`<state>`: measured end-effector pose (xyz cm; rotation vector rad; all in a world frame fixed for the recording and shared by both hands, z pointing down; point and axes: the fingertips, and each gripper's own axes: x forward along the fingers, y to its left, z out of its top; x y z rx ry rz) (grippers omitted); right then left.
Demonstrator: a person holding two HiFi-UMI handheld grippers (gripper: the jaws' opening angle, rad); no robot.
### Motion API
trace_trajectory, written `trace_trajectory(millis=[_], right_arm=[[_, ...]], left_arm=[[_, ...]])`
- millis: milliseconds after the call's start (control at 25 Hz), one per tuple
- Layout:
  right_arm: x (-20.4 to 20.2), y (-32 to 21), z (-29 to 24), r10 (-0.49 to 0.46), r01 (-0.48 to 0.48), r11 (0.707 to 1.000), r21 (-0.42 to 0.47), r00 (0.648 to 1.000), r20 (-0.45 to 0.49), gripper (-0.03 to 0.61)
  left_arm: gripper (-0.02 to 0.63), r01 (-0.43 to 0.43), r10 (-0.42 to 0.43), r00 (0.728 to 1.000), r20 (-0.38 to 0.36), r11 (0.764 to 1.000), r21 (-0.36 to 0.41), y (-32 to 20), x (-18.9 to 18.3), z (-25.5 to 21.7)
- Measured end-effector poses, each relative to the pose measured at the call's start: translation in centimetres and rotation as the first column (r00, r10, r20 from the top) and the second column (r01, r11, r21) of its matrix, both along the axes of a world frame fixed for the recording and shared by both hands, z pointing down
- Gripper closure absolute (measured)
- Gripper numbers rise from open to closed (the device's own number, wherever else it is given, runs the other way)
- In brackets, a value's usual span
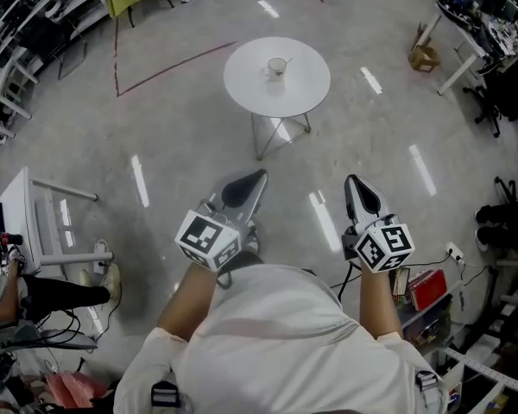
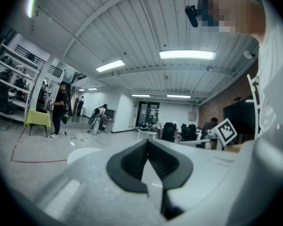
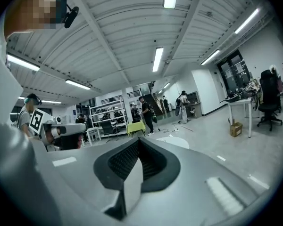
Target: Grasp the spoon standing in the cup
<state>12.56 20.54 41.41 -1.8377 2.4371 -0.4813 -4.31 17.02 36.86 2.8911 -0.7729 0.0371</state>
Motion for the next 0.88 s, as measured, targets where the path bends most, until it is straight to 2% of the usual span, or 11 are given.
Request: trace_trajectory(millis=[200,560,760,880], right_arm=[[-1.3,-8.9,-0.9,0.005,-0.005,1.000,-0.016,1.000,-0.022,0.574],[-7.0,-24.1,-0.7,-0.020,0.018,0.999,-0.039,0.998,-0.061,0.574],[-9.6,-29.2,0.0,-0.048,0.043,0.997,-0.059,0.996,-0.080,0.574],[-8.9,-31.6,0.3,-0.048,0.042,0.997,-0.068,0.996,-0.079,0.574]], left_arm=[[0.612,-0.014,0.013,1.000,-0.008,1.000,-0.014,-8.8,-1.2,-0.3],[0.612,0.001,-0.002,1.000,-0.021,0.999,-0.049,-23.5,-6.6,1.0],[0.612,0.022,-0.023,1.000,-0.016,0.997,-0.068,-29.3,-8.8,1.7],[0.612,0.026,-0.027,0.999,-0.023,0.997,-0.067,-31.8,-8.4,1.5]])
